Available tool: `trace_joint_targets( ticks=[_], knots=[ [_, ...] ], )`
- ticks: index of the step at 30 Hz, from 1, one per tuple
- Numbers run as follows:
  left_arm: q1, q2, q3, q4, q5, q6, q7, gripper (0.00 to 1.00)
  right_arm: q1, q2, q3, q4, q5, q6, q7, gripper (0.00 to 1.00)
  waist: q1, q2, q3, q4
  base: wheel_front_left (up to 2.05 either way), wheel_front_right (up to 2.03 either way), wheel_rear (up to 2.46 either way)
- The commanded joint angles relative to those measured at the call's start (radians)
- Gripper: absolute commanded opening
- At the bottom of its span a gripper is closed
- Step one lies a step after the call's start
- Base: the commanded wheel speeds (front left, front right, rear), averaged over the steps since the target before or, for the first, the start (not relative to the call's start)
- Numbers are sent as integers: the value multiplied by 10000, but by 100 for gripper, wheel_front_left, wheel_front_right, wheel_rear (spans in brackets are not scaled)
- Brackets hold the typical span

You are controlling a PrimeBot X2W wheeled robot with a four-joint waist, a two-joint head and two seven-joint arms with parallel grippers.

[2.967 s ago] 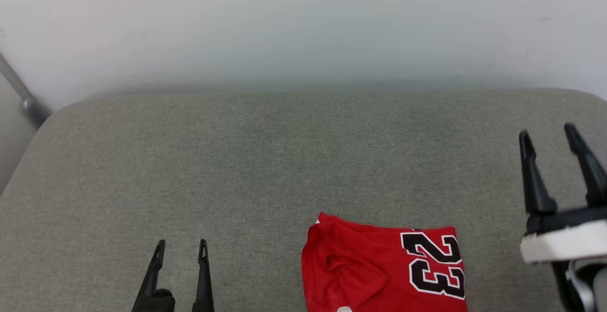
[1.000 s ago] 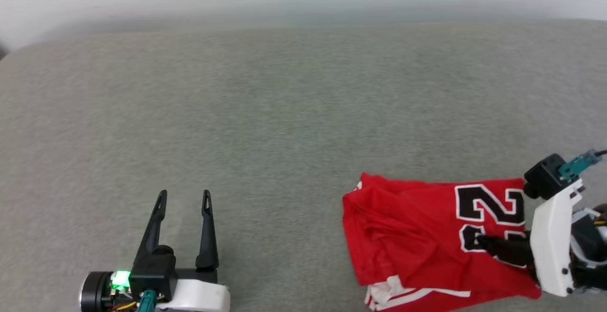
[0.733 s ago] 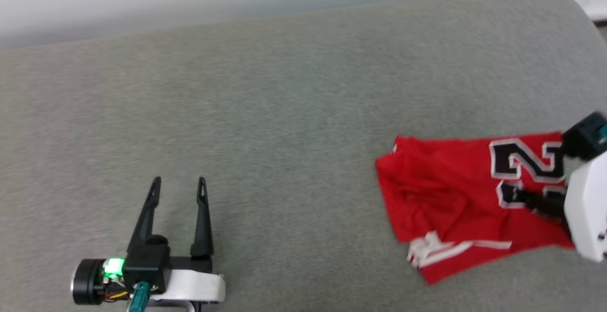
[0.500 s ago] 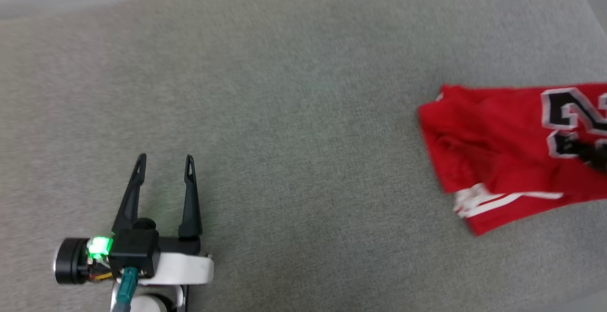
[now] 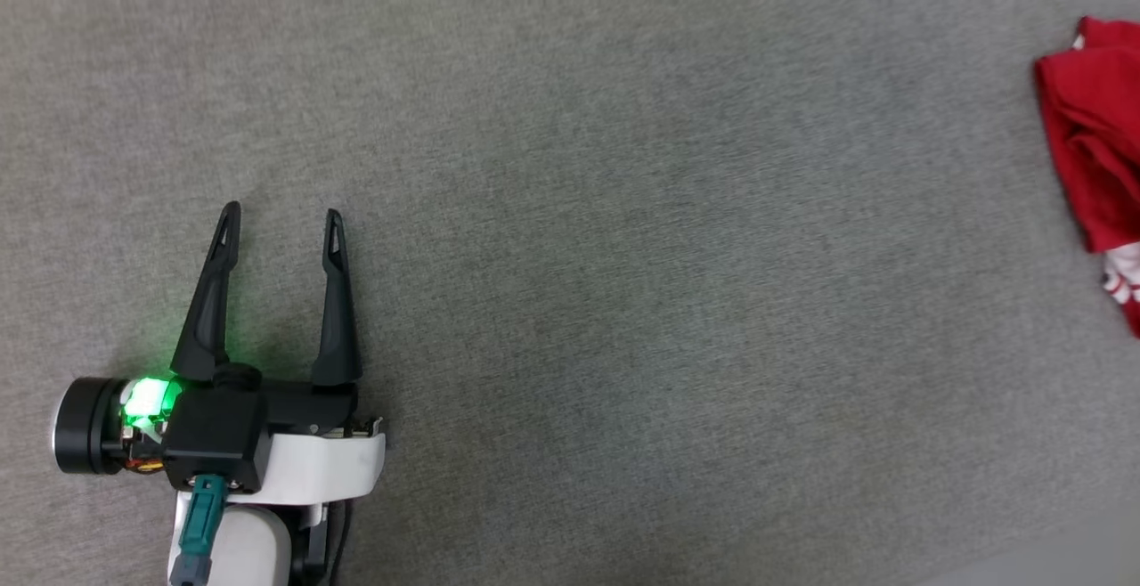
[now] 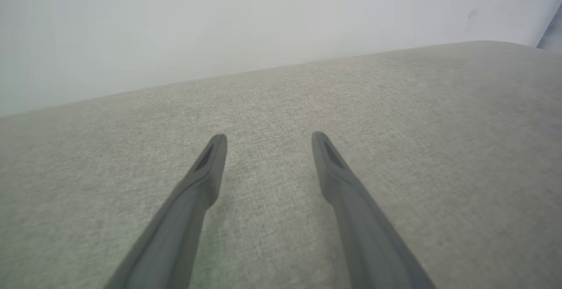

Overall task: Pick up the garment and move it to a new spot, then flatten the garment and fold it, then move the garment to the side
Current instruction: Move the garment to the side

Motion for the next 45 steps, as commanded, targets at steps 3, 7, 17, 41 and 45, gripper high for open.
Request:
trace_joint_targets(
  ticks=[3, 7, 17, 41, 45],
  knots=[
    [-221, 16, -99, 19, 16, 110, 13, 100, -231, 421, -607, 904, -790, -12, -260, 0, -1, 0, 512, 244, 0, 0, 0],
    [-159, 10, -87, -1, -50, 247, 15, 100, -168, 810, -1001, 1405, -1268, -12, -432, 4, -1, 0, 327, 368, 0, 0, 0],
    [656, -433, -209, 187, -339, 485, -16, 100, 73, 1100, -1955, 1709, -3713, -13, -2281, 100, -1, 0, -1885, 798, 0, 0, 0],
    [2524, -963, 273, 1019, -683, 262, -17, 100, 3266, 6575, -4084, -1950, -6856, -12, -8531, 100, -1, 0, -4905, 2295, 0, 0, 0],
    [2670, -1014, 286, 1228, -640, 164, -17, 100, 4487, 7452, -4128, -2879, -6759, -12, -8523, 100, -1, 0, -5213, 2472, 0, 0, 0]
  ],
)
